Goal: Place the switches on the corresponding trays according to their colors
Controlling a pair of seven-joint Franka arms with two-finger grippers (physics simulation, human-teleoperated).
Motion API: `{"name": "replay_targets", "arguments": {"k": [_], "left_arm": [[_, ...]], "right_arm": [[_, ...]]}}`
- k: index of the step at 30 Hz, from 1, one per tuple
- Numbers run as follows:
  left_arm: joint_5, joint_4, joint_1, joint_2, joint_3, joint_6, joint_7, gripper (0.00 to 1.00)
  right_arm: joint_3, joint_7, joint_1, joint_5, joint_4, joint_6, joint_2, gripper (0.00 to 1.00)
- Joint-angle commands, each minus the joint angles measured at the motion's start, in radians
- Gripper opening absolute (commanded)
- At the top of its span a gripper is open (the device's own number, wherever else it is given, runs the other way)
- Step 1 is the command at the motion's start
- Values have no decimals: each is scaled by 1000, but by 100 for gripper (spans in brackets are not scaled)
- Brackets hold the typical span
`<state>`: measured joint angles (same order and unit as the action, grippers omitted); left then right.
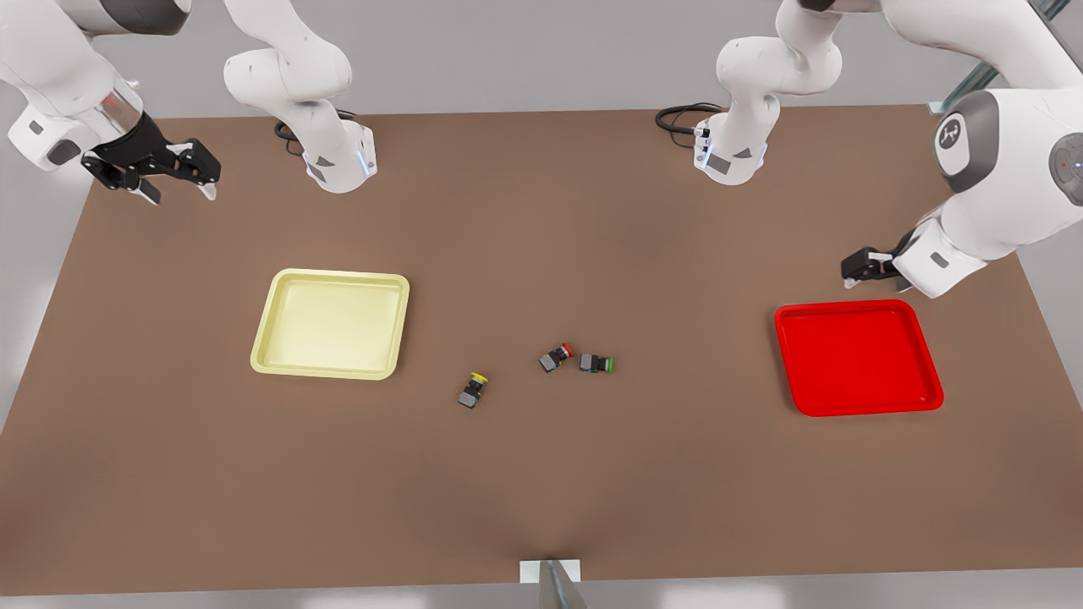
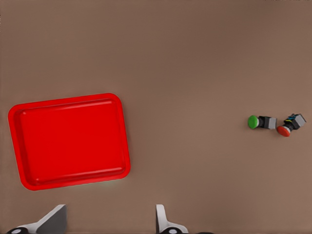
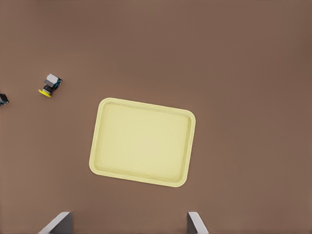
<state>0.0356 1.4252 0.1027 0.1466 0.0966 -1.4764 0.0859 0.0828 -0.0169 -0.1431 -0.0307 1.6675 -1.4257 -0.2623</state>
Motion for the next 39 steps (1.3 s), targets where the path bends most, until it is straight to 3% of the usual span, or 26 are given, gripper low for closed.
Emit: {"name": "replay_targets", "arguments": {"k": [1, 7, 10, 13, 15, 17, 19, 24, 30, 39], "left_arm": [[-5, 0, 2, 1, 0, 1, -3, 100], [-6, 26, 74, 44, -89, -114, 8, 100], [-17, 44, 166, 168, -158, -245, 9, 100], [-39, 28, 236, 312, -256, -380, 17, 99], [-37, -106, 275, 493, -342, -421, 31, 99], [-39, -252, 301, 637, -388, -461, 35, 99], [-46, -287, 328, 689, -393, -463, 107, 99], [-145, -201, 367, 696, -394, -522, 183, 100], [-240, -195, 408, 771, -393, -545, 161, 100], [-275, -193, 430, 808, -385, -616, 104, 100]], "right_arm": [[0, 0, 0, 0, 0, 1, 0, 100], [-11, 115, -4, 60, -8, -2, 15, 100], [-161, 438, -4, 92, -8, -73, 67, 100], [-348, 741, -4, 87, -41, -257, 273, 100], [-420, 833, -6, 78, -69, -321, 405, 100], [-419, 833, -4, 69, -72, -383, 506, 100], [-416, 834, -3, 52, -72, -456, 566, 100], [-419, 922, -7, -6, -86, -578, 712, 100], [-410, 1037, -49, -57, -296, -578, 952, 100], [-408, 1109, -135, -101, -344, -633, 1038, 100]]}}
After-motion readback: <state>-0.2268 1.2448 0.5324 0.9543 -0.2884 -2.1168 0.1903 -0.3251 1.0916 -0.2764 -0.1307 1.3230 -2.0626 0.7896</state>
